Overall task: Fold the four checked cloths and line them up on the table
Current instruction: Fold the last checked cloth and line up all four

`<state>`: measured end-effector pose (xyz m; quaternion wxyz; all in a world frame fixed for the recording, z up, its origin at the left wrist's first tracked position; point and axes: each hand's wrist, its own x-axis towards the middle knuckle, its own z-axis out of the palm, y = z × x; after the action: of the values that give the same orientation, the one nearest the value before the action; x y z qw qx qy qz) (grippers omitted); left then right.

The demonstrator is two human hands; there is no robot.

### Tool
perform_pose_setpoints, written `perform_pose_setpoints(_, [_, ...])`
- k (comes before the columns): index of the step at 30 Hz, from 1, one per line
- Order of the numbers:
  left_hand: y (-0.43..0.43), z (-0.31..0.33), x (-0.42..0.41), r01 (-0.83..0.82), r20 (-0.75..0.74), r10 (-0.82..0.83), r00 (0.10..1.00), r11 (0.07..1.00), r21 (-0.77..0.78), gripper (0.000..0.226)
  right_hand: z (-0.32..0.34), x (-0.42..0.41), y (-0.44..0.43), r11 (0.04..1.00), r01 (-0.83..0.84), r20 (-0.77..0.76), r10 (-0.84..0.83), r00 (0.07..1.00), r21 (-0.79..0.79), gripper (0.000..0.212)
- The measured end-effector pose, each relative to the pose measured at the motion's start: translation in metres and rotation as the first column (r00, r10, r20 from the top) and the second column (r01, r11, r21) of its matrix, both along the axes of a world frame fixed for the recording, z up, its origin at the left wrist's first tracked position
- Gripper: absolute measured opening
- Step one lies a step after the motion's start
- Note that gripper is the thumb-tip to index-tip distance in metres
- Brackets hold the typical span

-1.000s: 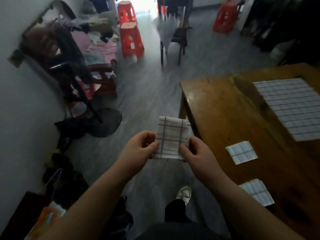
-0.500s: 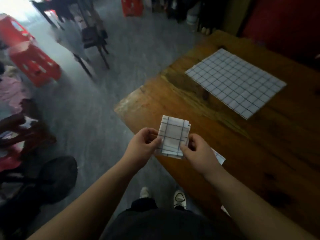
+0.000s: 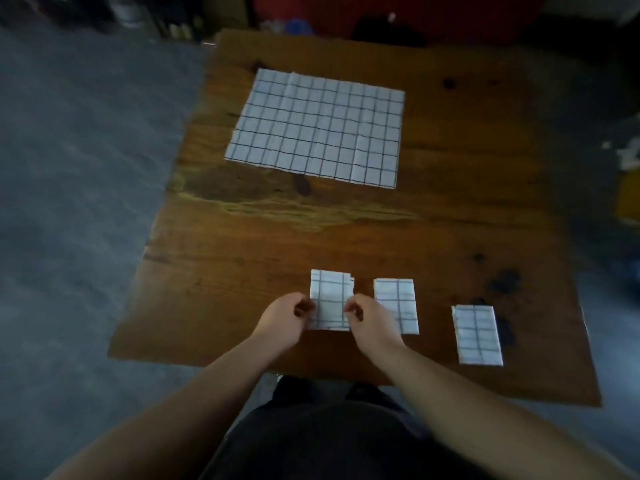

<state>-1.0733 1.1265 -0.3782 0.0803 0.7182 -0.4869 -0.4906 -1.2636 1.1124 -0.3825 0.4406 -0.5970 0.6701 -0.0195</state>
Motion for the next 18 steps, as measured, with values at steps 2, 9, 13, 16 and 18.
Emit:
perform_pose_setpoints(2, [-0.001, -0.011, 0.009, 0.078, 0.011, -0.078, 0.997, 0.997, 0.030, 0.024, -0.008, 0.010, 0.004, 1.000, 0.026, -0.029, -0.026, 0.999, 0.011, 0.015])
perform_pose_setpoints(9, [0.017, -0.020, 0.032, 0.307, 0.072, -0.310, 0.948, 0.950, 0.054, 0.045, -0.024, 0.037, 0.033, 0.997, -0.077, -0.172, 0.074, 0.982, -0.012, 0.031])
perform_pose_setpoints(13, [0.018, -0.016, 0.033, 0.491, 0.199, -0.493, 0.847, 0.869, 0.063, 0.053, -0.022, 0.042, 0.044, 0.990, -0.135, -0.267, 0.120, 0.956, -0.038, 0.042])
perform_pose_setpoints(16, [0.012, -0.007, 0.029, 0.585, 0.295, -0.584, 0.756, 0.805, 0.094, 0.047, -0.016, 0.039, 0.046, 0.984, -0.167, -0.285, 0.145, 0.947, -0.053, 0.043])
perform_pose_setpoints(18, [0.006, 0.003, 0.021, 0.638, 0.341, -0.634, 0.695, 0.761, 0.116, 0.043, -0.009, 0.031, 0.047, 0.985, -0.161, -0.286, 0.136, 0.949, -0.067, 0.043])
